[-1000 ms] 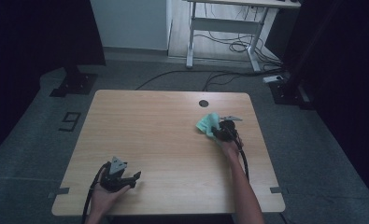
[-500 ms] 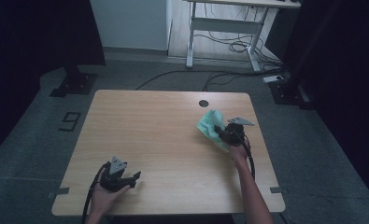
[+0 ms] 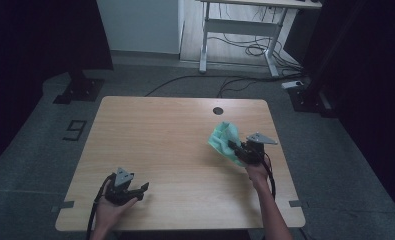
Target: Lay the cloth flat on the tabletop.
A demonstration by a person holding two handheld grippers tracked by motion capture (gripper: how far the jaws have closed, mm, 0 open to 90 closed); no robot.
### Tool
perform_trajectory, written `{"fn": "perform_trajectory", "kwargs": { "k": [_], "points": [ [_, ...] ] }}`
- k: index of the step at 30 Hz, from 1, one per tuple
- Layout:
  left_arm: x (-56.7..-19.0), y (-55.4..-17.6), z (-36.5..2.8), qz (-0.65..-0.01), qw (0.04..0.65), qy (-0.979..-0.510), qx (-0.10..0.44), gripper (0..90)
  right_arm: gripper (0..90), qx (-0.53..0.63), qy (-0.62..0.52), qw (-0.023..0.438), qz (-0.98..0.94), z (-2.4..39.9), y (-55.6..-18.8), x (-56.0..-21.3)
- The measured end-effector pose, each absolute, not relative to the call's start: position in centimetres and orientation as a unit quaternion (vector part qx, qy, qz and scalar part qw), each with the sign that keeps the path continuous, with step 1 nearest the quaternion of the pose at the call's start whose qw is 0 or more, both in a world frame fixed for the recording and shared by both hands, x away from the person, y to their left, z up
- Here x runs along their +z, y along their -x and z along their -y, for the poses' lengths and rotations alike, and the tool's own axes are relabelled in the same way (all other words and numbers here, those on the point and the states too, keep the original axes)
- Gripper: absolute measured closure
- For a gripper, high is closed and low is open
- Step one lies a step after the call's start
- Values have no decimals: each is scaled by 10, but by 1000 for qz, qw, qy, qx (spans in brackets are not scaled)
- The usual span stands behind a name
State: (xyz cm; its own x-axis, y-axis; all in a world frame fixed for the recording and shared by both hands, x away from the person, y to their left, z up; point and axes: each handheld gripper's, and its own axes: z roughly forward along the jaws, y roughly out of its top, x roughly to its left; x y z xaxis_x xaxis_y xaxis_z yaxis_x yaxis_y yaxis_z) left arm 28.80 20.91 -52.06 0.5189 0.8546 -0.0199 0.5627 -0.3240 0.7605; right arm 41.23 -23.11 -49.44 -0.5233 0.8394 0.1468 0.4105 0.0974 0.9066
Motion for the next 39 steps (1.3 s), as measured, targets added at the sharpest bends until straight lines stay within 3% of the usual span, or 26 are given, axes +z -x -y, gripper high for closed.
{"fn": "perform_trajectory", "kwargs": {
  "k": [39],
  "points": [
    [-518, -287, -208, -448, 373, -788, 200, 306, 741, 549, -352, 156, -742, 162, -336, -501]
  ]
}}
